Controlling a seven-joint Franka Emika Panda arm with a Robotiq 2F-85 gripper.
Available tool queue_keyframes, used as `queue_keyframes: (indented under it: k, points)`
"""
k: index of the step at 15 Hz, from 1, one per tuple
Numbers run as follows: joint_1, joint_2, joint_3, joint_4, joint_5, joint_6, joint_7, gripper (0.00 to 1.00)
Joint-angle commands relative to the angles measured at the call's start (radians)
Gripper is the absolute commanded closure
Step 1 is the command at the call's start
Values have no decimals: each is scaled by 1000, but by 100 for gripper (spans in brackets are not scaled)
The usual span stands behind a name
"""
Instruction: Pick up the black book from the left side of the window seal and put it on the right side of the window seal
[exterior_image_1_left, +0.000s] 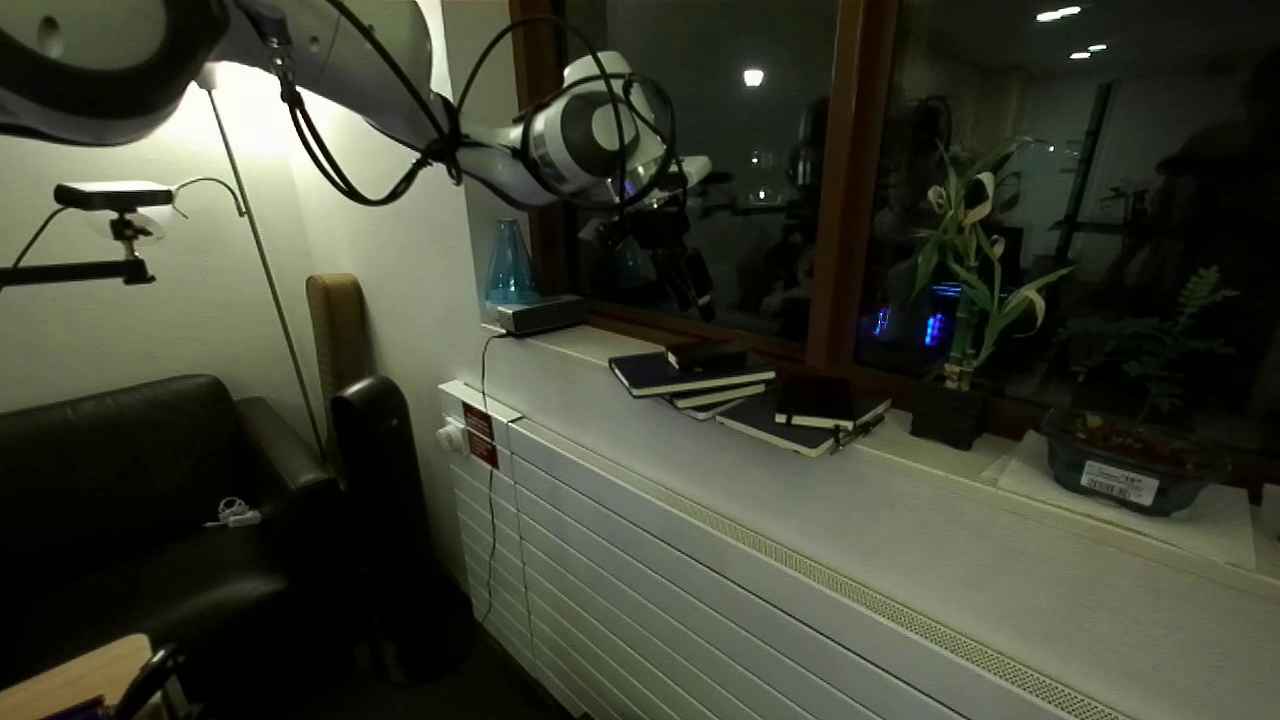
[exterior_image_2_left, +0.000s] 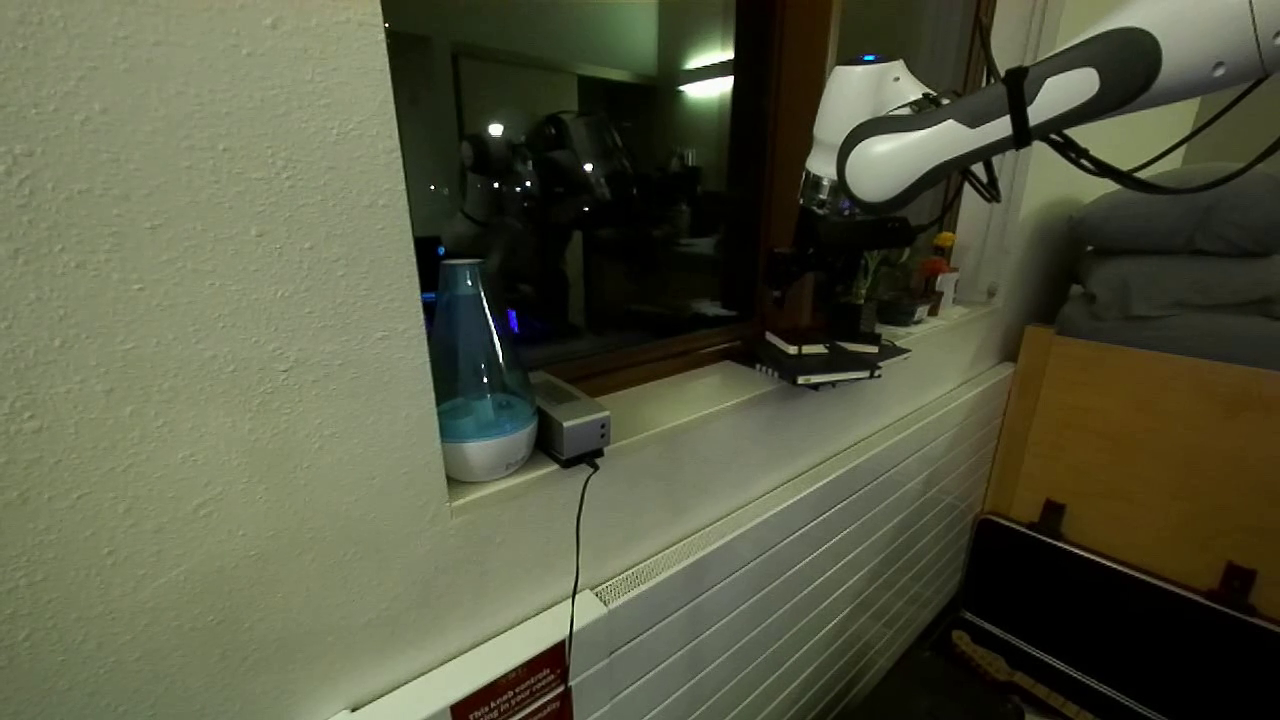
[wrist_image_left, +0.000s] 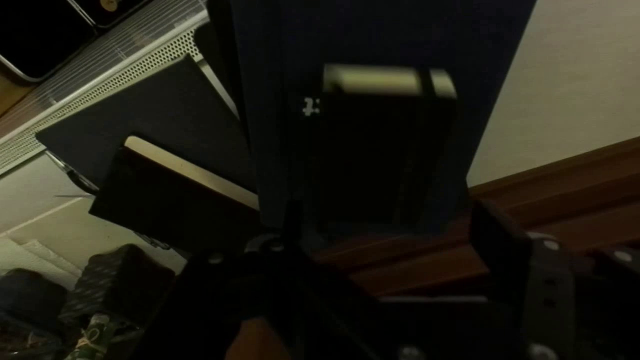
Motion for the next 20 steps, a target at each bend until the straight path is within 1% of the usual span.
queue_keyframes:
  k: [1,5,10,13,17,20]
  points:
    - [-3,-2,6,22,27,-18,-22,0]
    - [2,-20,18,16,33,-10,-27,0]
    - [19,-105,91,-62,110,-3,-81,0]
    - [40,-170,132,-129,154,-6,-112,0]
    - [54,-293,183,-287,234,-15,-155,0]
    - [58,-396,210,-428,291,-56,-182,0]
